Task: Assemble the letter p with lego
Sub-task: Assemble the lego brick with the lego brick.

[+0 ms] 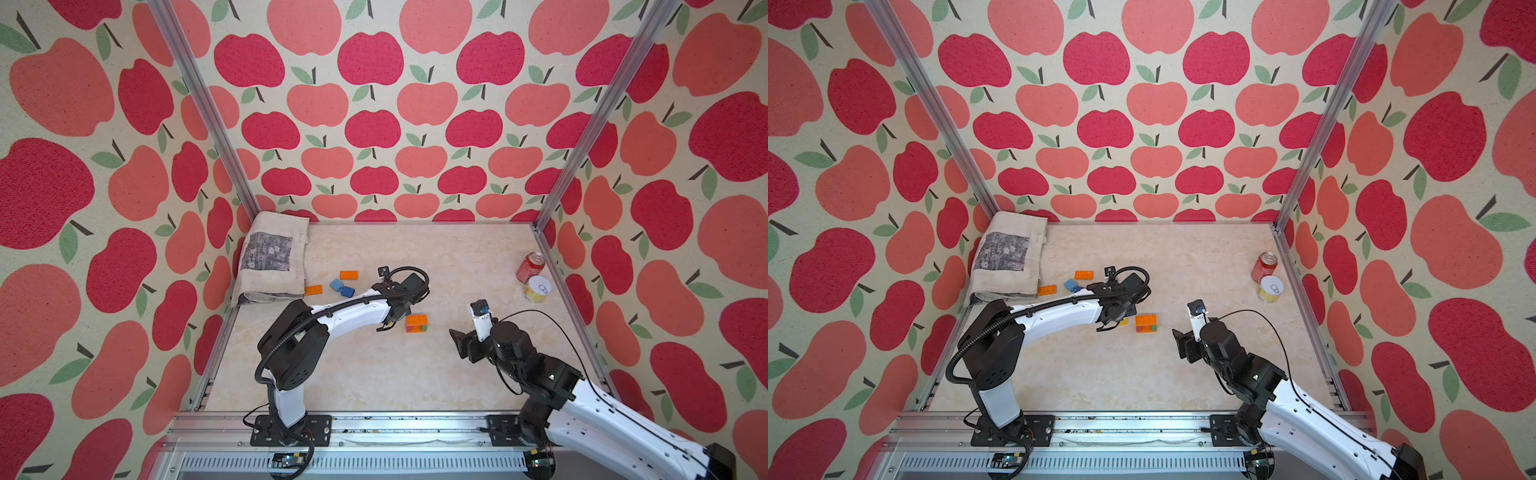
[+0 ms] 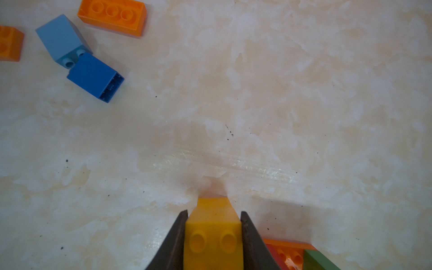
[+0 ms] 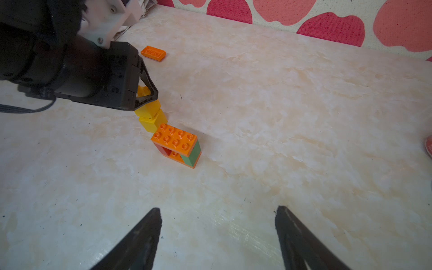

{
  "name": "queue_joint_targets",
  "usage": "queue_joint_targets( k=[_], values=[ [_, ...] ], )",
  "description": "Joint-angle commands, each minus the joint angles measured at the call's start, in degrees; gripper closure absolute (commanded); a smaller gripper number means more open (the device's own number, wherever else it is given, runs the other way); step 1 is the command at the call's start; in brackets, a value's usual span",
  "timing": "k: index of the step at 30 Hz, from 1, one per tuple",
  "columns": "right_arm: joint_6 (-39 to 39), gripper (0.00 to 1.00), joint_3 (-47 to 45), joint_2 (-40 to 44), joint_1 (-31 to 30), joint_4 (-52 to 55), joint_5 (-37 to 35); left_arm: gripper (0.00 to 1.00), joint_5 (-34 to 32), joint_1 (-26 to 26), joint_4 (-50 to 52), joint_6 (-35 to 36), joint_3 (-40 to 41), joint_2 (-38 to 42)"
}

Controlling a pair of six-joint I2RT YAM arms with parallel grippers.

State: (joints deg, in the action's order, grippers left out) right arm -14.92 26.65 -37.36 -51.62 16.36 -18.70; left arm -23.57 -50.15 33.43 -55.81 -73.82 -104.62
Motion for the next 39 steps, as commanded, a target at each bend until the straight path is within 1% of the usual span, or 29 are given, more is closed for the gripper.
queue_joint_targets(
  k=[1,5,8,16,22,26,31,35,39],
  values=[
    [-0.60,0.20,-0.82,-0.49,0.33,-1.13,0.05,0.86,2.32,-0.78,3.53,0.62,0.96,-2.13],
    [-0.59,0.20,-0.73,-0.86,0.37,-1.03,-0.10,0.85,0.13,-1.41,8.42,-0.34,-2.29,-3.82],
    [-0.63,0.20,-0.74,-0.63,0.37,-1.00,-0.20,0.84,-0.77,-1.84,10.43,-1.24,-3.26,-4.78],
    [-0.63,0.20,-0.73,-0.35,0.37,-0.80,-0.31,0.84,3.50,-1.27,4.44,-1.41,0.77,-5.15],
    [-0.57,0.19,-0.74,-0.25,0.38,-0.63,-0.77,0.85,5.06,-1.28,3.94,-0.92,2.97,-6.06],
    [-0.62,0.19,-0.81,-0.30,0.40,-0.72,-1.07,0.86,5.04,-2.03,3.17,-0.20,4.95,-5.62],
    [-0.53,0.19,-0.75,-0.77,0.47,-0.80,-1.34,0.88,4.46,-3.04,2.85,0.68,4.83,-5.40],
    [-0.55,0.19,-0.71,-0.88,0.46,-0.67,-1.43,0.91,5.02,-2.61,1.96,0.88,5.49,-5.41],
    [-0.57,0.19,-0.73,-0.95,0.46,-0.54,-1.52,0.90,8.56,-0.65,-0.38,2.02,7.27,-5.58]
  ],
)
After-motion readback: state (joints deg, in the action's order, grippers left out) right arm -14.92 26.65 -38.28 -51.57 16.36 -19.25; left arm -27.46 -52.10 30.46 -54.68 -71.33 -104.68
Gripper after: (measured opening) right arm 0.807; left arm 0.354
